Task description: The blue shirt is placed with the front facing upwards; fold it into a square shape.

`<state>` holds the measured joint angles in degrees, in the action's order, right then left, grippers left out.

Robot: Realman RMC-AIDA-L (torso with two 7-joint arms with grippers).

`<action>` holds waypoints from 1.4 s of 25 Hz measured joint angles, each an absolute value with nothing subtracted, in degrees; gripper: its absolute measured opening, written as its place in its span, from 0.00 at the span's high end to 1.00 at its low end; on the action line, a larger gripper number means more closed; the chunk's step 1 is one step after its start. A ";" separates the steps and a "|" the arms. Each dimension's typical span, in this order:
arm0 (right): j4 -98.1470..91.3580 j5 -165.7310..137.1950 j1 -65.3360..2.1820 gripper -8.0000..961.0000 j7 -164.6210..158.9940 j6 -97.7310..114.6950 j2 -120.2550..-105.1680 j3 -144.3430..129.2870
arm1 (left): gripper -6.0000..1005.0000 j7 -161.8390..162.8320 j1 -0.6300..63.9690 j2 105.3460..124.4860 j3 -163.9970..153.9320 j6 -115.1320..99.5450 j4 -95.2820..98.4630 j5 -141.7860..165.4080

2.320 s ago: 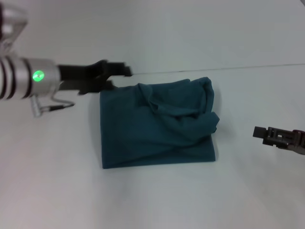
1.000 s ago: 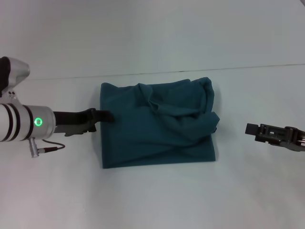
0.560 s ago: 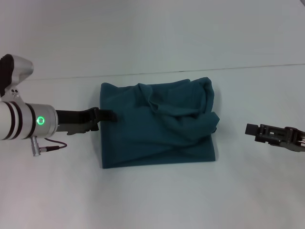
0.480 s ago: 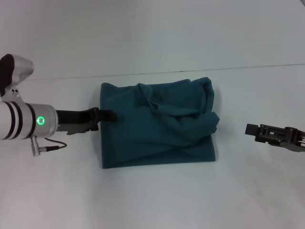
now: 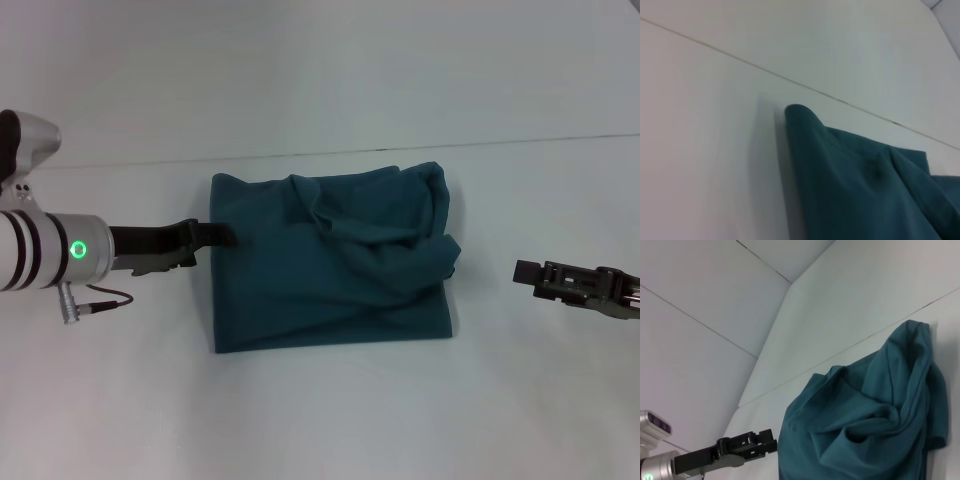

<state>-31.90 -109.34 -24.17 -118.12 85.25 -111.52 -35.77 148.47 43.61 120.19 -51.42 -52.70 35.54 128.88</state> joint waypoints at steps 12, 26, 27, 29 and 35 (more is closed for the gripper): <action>-31.90 -109.33 -24.23 0.13 -118.12 85.07 -111.73 -35.74 | 0.24 148.39 45.40 121.54 -51.81 -50.74 33.56 129.08; -31.83 -109.34 -24.22 0.14 -118.12 84.55 -111.91 -35.44 | 0.27 147.96 50.10 121.76 -54.80 -47.80 28.95 129.24; -31.83 -109.34 -24.18 0.14 -118.12 84.54 -111.90 -35.49 | 0.28 148.04 49.99 121.84 -54.80 -47.99 29.37 129.31; -31.82 -109.34 -24.19 0.14 -118.13 84.54 -111.89 -35.59 | 0.35 148.04 49.91 121.89 -54.85 -48.31 29.61 129.37; -31.82 -109.34 -24.57 0.14 -118.40 84.54 -111.88 -35.72 | 0.58 147.77 49.59 121.88 -54.84 -48.81 29.87 129.34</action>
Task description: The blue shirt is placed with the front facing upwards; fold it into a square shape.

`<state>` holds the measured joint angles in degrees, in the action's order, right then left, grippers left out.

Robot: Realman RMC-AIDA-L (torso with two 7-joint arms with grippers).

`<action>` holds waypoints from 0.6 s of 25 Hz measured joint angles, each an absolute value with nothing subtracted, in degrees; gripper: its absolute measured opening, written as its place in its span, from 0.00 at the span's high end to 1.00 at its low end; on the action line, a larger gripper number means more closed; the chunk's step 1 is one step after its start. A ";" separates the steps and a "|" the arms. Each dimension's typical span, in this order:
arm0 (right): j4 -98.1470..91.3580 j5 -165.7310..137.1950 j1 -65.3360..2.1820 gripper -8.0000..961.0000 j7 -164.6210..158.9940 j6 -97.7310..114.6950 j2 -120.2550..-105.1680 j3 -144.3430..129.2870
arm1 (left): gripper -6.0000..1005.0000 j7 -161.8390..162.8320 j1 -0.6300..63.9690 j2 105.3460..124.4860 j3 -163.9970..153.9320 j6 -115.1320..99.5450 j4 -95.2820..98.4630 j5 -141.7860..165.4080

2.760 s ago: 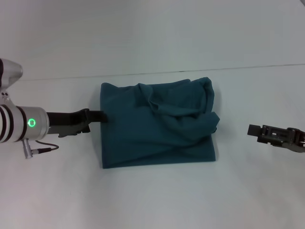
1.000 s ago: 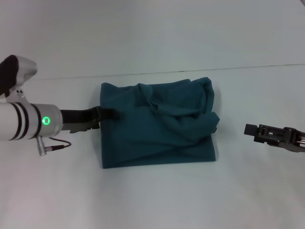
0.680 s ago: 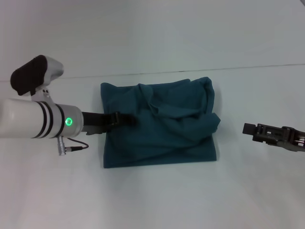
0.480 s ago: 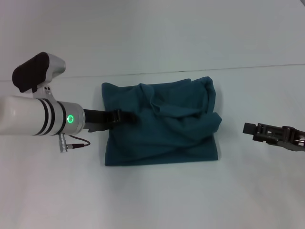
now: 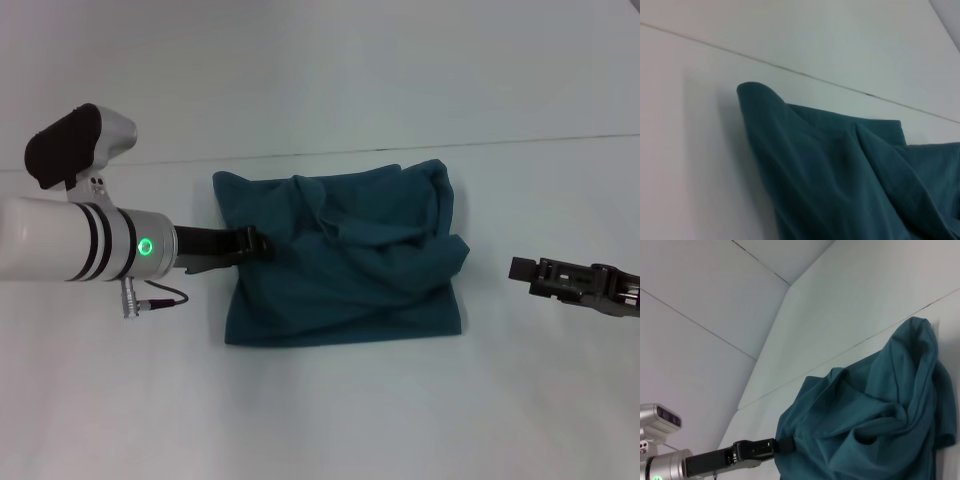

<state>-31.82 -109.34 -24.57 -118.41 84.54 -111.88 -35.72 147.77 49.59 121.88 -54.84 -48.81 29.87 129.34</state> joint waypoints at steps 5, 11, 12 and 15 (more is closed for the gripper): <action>-31.80 -109.34 -24.68 0.14 -118.53 84.55 -111.93 -35.72 | 0.76 147.58 48.72 122.11 -54.82 -50.73 31.61 128.92; -31.14 -109.34 -24.60 0.14 -118.56 84.55 -111.96 -35.37 | 0.88 147.64 44.35 123.38 -54.35 -62.00 39.72 128.63; -31.11 -109.33 -24.58 0.14 -118.56 84.55 -111.96 -35.35 | 0.88 147.82 43.21 123.50 -54.28 -64.18 40.87 128.57; -31.04 -109.33 -24.57 0.14 -118.54 84.46 -111.97 -35.34 | 0.89 148.29 40.13 123.57 -54.01 -68.22 42.46 128.54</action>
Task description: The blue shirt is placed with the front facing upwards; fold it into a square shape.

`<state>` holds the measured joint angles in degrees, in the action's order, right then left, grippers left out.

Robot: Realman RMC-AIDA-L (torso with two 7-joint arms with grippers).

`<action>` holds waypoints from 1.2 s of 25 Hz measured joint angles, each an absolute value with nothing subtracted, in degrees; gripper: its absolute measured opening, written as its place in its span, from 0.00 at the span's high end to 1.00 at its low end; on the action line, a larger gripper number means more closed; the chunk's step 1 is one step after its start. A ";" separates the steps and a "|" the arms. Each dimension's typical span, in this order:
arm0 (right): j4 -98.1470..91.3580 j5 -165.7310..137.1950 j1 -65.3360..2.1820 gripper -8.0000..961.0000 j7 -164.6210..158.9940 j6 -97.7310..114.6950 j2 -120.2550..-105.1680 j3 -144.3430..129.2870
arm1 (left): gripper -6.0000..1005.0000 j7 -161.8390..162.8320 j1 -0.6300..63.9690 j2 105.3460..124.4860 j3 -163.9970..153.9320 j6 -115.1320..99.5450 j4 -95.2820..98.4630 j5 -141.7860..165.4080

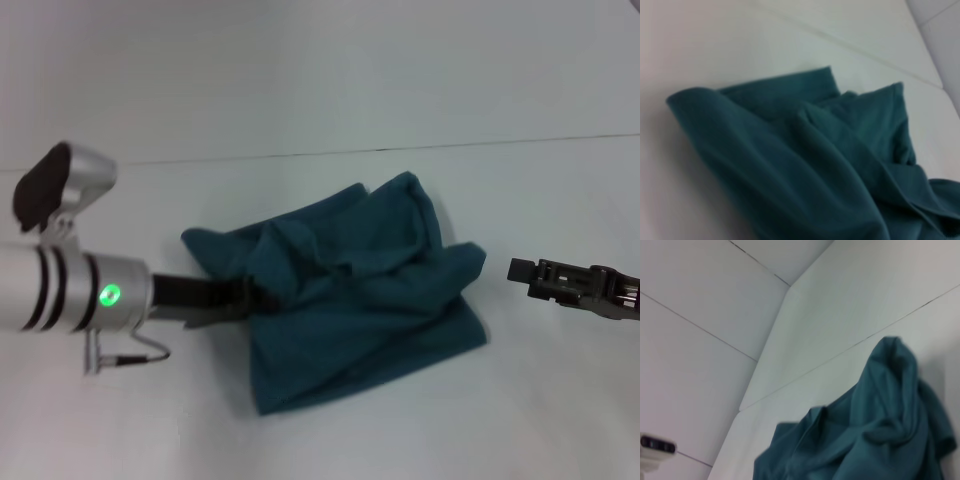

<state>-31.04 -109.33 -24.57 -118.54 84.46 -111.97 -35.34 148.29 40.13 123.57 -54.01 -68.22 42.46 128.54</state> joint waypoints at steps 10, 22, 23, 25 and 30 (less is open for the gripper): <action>-31.00 -109.34 -24.44 0.15 -118.56 84.29 -111.85 -35.34 | 0.90 148.47 30.07 121.03 -44.82 -74.41 46.20 128.87; -31.03 -109.33 -24.78 0.15 -118.70 84.28 -111.96 -35.48 | 0.90 147.06 29.61 119.60 -40.53 -76.34 46.97 129.12; -31.03 -109.34 -24.78 0.15 -118.73 84.28 -111.93 -35.40 | 0.90 147.05 29.60 119.60 -40.52 -76.47 46.99 129.12; -31.03 -109.34 -24.84 0.15 -118.78 84.28 -111.92 -35.33 | 0.90 147.04 29.59 119.60 -40.51 -76.85 47.03 129.12; -31.03 -109.33 -24.87 0.15 -118.82 84.35 -111.90 -35.43 | 0.90 146.43 29.42 119.63 -39.44 -77.63 47.06 128.78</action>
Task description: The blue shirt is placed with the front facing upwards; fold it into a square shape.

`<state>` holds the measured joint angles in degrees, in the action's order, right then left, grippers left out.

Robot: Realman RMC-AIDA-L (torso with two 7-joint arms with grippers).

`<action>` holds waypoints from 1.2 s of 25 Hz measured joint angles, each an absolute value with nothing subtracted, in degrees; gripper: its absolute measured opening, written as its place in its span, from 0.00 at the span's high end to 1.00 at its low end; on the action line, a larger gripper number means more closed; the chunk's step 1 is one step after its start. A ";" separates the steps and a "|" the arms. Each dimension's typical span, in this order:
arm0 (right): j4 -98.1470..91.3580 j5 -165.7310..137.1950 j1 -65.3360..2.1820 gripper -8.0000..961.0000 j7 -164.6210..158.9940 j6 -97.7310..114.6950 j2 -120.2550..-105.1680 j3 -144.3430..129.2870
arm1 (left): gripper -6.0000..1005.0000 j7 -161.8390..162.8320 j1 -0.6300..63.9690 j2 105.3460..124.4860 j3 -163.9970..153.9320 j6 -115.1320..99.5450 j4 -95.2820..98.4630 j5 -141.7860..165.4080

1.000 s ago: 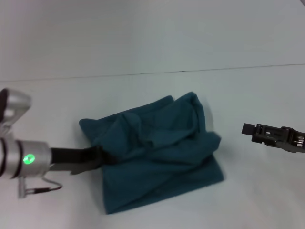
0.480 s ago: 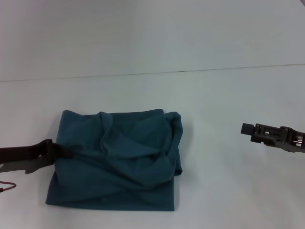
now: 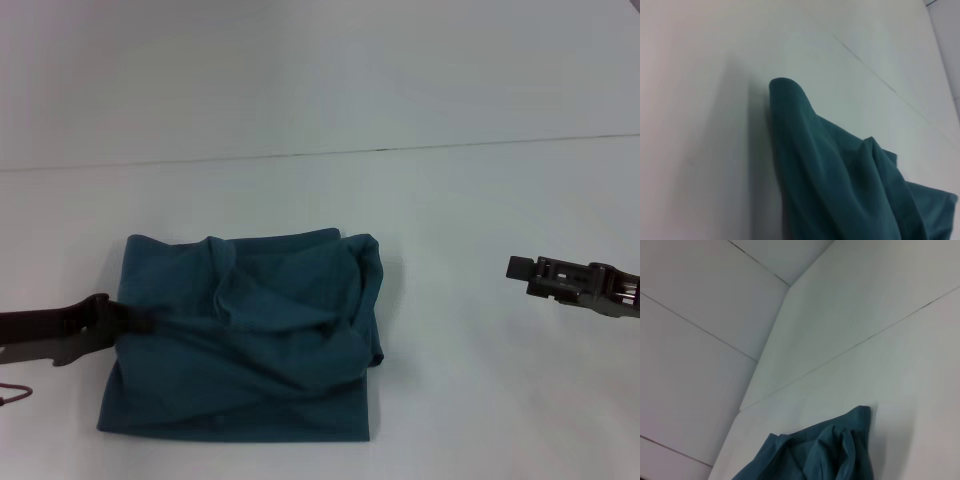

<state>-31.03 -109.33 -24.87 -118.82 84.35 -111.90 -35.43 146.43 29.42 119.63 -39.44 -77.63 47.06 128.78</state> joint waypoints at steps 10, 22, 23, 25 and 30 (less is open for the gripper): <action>-31.03 -109.34 -24.95 0.15 -118.83 84.73 -111.88 -35.33 | 0.84 144.42 28.11 118.95 -33.94 -81.85 51.10 129.79; -31.03 -109.34 -25.05 0.15 -119.26 84.91 -111.88 -35.53 | 0.35 143.79 25.33 119.75 -24.32 -85.54 48.25 121.66; -31.03 -109.34 -25.05 0.15 -119.33 84.96 -111.88 -35.71 | 0.32 143.52 25.26 119.78 -24.30 -85.29 46.80 120.17; -31.03 -109.33 -25.05 0.15 -119.35 84.98 -111.87 -35.78 | 0.28 142.60 25.17 119.86 -24.27 -84.32 44.01 117.45; -30.47 -109.33 -25.05 0.16 -119.36 85.00 -111.47 -36.05 | 0.17 140.45 25.13 119.91 -24.24 -79.78 38.54 115.31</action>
<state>-30.47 -109.33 -25.05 -119.37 85.00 -111.47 -36.05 140.45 25.13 119.91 -24.24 -79.78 38.54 115.31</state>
